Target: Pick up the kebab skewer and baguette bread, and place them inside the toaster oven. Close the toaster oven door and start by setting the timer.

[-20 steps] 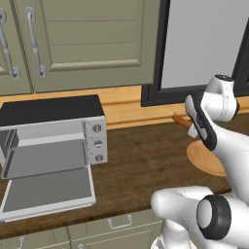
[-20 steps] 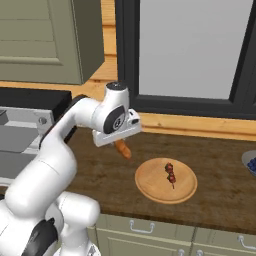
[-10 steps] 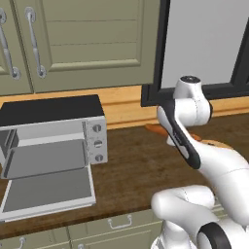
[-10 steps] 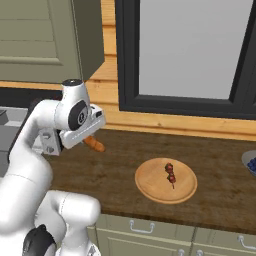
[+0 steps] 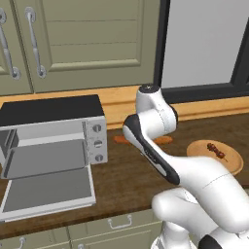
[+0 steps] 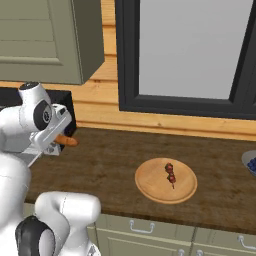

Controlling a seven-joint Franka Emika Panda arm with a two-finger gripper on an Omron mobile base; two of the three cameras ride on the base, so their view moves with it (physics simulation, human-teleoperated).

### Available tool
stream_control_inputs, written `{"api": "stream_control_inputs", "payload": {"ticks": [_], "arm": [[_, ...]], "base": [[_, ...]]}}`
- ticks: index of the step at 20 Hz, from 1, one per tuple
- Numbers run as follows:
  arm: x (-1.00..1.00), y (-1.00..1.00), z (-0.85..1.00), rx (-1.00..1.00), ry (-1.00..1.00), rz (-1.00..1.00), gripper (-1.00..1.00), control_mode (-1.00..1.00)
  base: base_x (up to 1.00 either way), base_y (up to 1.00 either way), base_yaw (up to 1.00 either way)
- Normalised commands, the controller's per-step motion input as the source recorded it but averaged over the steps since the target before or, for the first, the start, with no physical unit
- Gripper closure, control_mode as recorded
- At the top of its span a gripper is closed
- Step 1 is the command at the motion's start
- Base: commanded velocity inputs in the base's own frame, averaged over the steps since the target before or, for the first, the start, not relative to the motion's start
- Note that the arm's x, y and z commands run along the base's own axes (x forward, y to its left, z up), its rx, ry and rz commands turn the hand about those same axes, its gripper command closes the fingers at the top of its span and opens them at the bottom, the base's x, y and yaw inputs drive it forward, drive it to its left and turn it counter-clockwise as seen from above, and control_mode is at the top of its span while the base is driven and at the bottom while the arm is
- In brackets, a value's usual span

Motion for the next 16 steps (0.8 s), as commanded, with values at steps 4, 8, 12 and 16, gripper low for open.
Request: {"api": "stream_control_inputs", "payload": {"ticks": [4, 8, 12, 16], "arm": [[0.00, 1.00, 0.00, -0.11, 0.00, 0.27, 1.00, -1.00], [0.08, 1.00, -0.02, -0.13, 0.00, 0.22, 1.00, -1.00], [0.18, 1.00, -0.02, -0.12, 0.00, 0.11, 1.00, -1.00], [0.10, 1.00, 0.00, 0.00, 0.00, 0.01, 1.00, -1.00]], "base": [[0.00, 0.00, 0.00], [0.00, 0.00, 0.00], [0.00, 0.00, 0.00], [0.00, 0.00, 0.00]]}}
